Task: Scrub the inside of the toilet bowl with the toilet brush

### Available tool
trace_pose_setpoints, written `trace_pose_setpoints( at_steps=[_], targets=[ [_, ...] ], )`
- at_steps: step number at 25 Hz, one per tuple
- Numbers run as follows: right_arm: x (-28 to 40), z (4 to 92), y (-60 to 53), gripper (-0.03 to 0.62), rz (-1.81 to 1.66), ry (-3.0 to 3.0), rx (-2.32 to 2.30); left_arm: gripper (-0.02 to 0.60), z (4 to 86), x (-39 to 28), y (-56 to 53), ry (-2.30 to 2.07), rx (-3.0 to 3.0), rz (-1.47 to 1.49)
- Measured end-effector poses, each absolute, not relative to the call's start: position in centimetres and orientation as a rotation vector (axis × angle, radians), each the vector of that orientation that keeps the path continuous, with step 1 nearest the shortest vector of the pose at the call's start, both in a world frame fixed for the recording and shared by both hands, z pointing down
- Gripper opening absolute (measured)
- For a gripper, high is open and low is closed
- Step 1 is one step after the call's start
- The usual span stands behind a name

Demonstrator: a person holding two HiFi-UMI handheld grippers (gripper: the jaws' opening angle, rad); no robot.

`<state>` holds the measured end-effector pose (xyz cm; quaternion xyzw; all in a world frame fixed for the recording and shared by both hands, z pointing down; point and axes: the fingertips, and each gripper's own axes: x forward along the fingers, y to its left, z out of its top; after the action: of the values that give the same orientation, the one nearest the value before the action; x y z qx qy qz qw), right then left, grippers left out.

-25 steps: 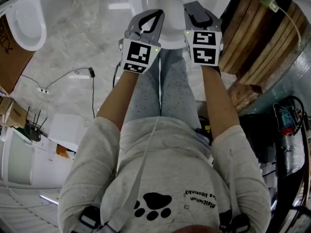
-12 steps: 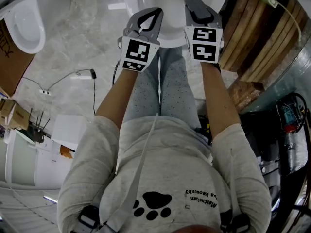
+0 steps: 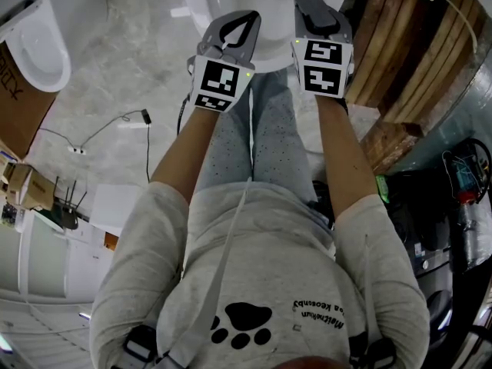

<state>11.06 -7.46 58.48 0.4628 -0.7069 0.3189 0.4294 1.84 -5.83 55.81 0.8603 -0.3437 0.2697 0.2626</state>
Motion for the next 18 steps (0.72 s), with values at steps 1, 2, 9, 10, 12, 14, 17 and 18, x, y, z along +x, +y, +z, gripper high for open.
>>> trace_pose_setpoints(
  at_steps=[1,2,9,10,12,14,17,18],
  targets=[
    [11.3,58.4,-7.4,0.150,0.797,-1.761,1.162,-0.002,55.8,2.1,-5.8,-0.923,2.331,0.730],
    [11.5,58.4,-7.4,0.150,0.799,-1.757,1.170,-0.002,55.7,2.3,-5.7,-0.916,2.334,0.730],
    [13.2,58.4,-6.3,0.150,0.818,-1.727,1.221,-0.002,55.5,3.7,-5.0,-0.880,2.359,0.734],
    [13.4,58.3,-6.1,0.150,0.821,-1.724,1.228,-0.002,55.5,3.9,-4.9,-0.876,2.362,0.735],
    [13.9,58.2,-5.7,0.150,0.819,-1.718,1.237,-0.002,55.3,4.3,-4.5,-0.866,2.368,0.738],
    [14.3,58.1,-5.3,0.150,0.817,-1.712,1.246,-0.002,55.3,4.7,-4.1,-0.855,2.374,0.742],
    [14.6,58.1,-4.8,0.150,0.816,-1.701,1.257,-0.002,55.2,5.2,-3.6,-0.841,2.382,0.743],
    [14.7,58.1,-4.6,0.150,0.815,-1.697,1.258,-0.002,55.2,5.4,-3.4,-0.838,2.384,0.742]
  ],
)
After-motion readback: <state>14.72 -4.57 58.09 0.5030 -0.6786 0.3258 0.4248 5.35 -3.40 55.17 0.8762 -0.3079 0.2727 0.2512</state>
